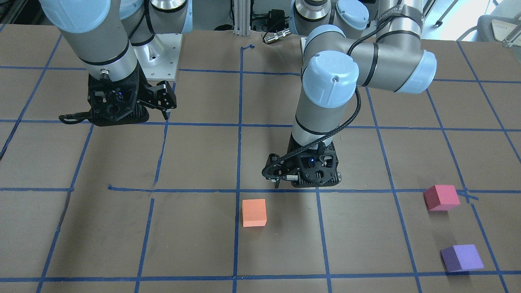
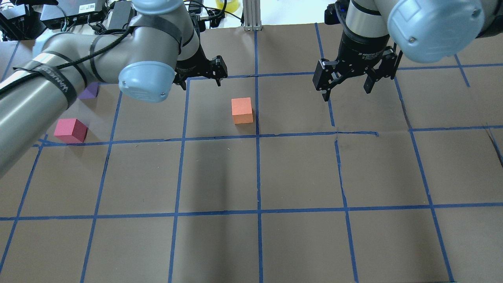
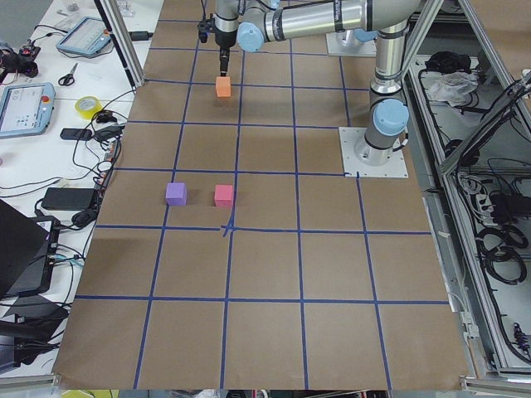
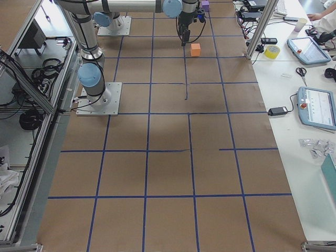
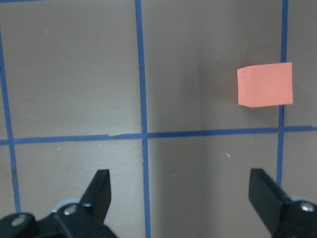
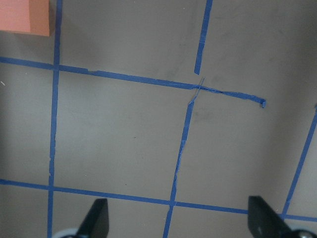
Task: Arrange blocks in a line
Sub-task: 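Reach the left gripper down to the orange cube while the right gripper withdraws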
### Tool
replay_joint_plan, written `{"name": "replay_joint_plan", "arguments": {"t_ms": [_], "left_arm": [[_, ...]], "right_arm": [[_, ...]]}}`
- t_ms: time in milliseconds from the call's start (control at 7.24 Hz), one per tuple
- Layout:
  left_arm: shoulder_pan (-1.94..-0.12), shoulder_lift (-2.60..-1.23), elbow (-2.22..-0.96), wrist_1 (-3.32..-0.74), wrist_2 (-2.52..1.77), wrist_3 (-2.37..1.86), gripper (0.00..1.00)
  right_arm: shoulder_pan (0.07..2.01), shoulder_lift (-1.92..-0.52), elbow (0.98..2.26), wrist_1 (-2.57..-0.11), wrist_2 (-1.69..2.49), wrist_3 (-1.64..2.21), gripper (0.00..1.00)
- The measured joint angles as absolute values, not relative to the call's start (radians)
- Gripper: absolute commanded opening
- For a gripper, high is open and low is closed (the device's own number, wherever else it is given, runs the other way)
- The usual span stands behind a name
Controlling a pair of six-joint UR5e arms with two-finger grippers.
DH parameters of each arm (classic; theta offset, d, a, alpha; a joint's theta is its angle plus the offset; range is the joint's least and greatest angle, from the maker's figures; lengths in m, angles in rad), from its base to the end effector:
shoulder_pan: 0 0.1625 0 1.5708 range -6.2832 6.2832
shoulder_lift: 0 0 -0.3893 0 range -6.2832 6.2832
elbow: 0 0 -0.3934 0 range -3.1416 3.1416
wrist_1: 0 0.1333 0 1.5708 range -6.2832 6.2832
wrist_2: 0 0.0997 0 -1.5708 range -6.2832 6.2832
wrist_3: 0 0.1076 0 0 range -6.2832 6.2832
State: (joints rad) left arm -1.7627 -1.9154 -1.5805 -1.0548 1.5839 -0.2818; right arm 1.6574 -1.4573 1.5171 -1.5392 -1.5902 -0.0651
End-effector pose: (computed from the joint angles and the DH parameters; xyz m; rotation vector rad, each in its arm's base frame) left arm -0.2470 -0.5797 0.3023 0.1412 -3.1032 0.2494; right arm 0.1762 -0.5129 0.4096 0.2377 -3.1089 -0.1423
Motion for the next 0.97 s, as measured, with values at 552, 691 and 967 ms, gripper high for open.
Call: {"name": "replay_joint_plan", "arguments": {"t_ms": [552,691,967], "left_arm": [[-1.846,-2.09,-1.497,-1.0,1.576,-0.358,1.0],[-1.853,-2.132,-1.461,-0.999,1.576,-0.363,1.0],[-1.861,-2.186,-1.432,-0.999,1.581,-0.375,1.0]], "right_arm": [[1.591,-1.456,1.524,-1.531,-1.598,-0.072,1.0],[1.571,-1.457,1.524,-1.525,-1.593,-0.07,1.0],[1.56,-1.473,1.523,-1.53,-1.586,-0.067,1.0]]}}
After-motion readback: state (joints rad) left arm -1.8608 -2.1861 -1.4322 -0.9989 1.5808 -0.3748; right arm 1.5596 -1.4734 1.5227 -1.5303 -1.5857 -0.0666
